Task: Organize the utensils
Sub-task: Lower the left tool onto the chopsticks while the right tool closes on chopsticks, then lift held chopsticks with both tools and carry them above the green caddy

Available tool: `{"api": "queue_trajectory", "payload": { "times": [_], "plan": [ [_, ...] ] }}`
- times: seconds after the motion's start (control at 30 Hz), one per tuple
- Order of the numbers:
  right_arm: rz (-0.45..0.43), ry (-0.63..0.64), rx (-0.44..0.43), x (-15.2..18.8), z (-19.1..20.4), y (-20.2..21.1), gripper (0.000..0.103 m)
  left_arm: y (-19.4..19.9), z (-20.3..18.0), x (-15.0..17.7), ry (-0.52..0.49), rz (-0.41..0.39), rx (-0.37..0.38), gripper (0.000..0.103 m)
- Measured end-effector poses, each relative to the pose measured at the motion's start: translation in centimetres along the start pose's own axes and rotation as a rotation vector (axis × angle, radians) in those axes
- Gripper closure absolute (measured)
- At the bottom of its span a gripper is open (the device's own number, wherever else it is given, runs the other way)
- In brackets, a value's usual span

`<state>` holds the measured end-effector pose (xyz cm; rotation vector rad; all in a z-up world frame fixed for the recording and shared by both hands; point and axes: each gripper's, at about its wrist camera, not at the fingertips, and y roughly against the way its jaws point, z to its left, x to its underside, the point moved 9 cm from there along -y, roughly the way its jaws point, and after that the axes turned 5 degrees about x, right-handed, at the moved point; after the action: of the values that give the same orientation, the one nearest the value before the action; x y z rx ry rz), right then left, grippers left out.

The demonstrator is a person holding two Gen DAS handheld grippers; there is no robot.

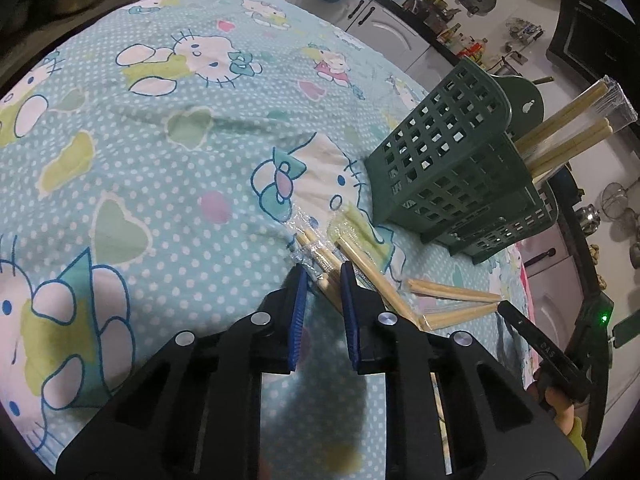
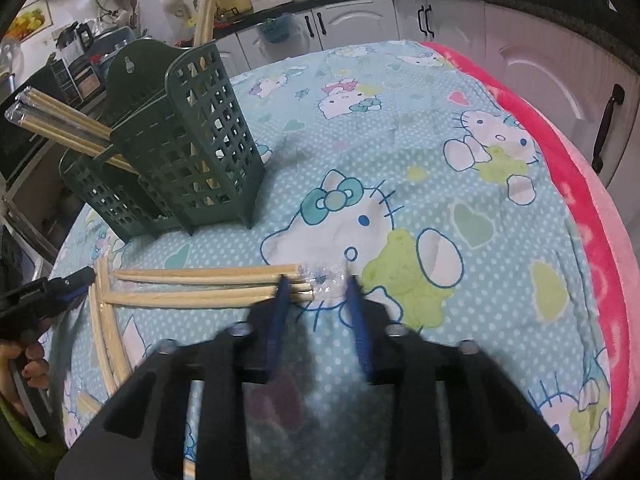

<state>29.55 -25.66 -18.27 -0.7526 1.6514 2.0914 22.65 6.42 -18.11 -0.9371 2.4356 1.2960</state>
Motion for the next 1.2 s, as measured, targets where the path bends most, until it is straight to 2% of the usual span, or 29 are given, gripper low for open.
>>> {"api": "queue_trajectory", "payload": {
  "times": [0.1, 0.17, 0.67, 1.07, 1.2],
  "plan": [
    [-0.004, -0.006, -0.007, 0.0, -0.2, 0.0, 0.097, 0.0, 0.1, 0.0, 0.000, 0.000, 0.001, 0.092],
    [-0.012, -0.005, -0.010, 0.0, -0.2, 0.2, 0.100, 0.1, 0.1, 0.1, -0.001, 0.000, 0.004, 0.094],
    [-0.066, 0.031, 0.030, -0.1, -0.5, 4.0, 0.101, 1.6, 0.4, 0.1, 0.041, -0.004, 0.086, 0.098],
    [-0.182, 0.097, -0.032, -2.5, 3.5, 8.9, 0.101, 3.4, -0.3, -0.1, 0.026, -0.013, 0.127, 0.098],
    [-0.218, 0.110, -0.061, -3.4, 4.6, 10.5, 0.101, 4.8, -0.9, -0.5, 0.022, -0.040, 0.150, 0.099]
  ]
}}
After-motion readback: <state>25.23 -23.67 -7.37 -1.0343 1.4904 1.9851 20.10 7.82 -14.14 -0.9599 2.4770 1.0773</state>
